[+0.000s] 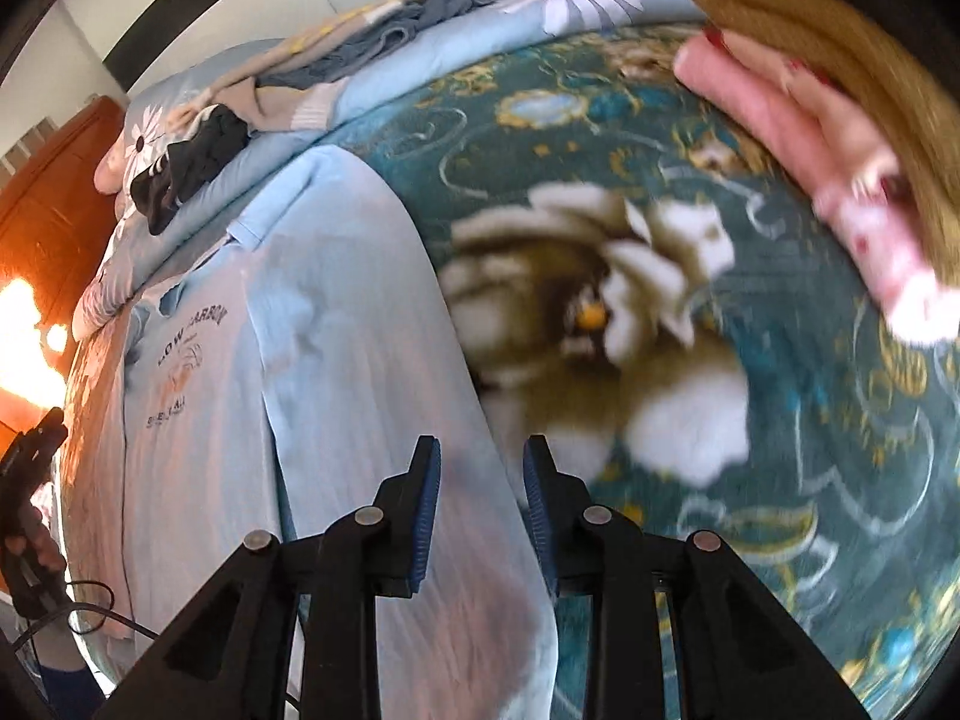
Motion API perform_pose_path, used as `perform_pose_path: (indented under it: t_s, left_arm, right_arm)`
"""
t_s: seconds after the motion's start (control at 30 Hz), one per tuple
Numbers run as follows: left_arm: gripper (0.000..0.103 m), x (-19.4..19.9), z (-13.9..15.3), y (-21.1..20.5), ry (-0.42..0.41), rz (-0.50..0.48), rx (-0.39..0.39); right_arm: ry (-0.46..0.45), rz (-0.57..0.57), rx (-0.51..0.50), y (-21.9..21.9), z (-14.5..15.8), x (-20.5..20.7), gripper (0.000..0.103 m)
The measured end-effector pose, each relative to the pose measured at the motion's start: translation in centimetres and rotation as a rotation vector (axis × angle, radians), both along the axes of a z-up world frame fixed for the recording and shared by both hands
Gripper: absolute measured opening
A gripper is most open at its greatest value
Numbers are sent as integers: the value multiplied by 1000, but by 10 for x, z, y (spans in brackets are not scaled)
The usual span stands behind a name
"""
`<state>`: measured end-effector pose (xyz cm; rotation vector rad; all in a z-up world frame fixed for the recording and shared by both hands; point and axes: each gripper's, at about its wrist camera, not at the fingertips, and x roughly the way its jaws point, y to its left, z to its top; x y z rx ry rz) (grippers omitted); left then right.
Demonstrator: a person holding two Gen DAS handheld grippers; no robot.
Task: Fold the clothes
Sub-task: 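Lay the sweatshirt flat on the blanket with both grippers and release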
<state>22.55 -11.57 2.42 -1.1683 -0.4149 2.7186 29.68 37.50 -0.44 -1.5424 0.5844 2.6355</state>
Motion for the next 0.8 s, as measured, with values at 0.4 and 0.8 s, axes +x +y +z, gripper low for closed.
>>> perform_pose_path:
  t_s: [0.4,0.8]
  left_arm:
    - [64,31,12,15,-5,-17,-1]
    - [65,71,-4,45,-109,-121,-80]
  right_arm:
    - [73,-10,110,-1,21,11,2]
    - [129,-129,453,48,70,-25,2]
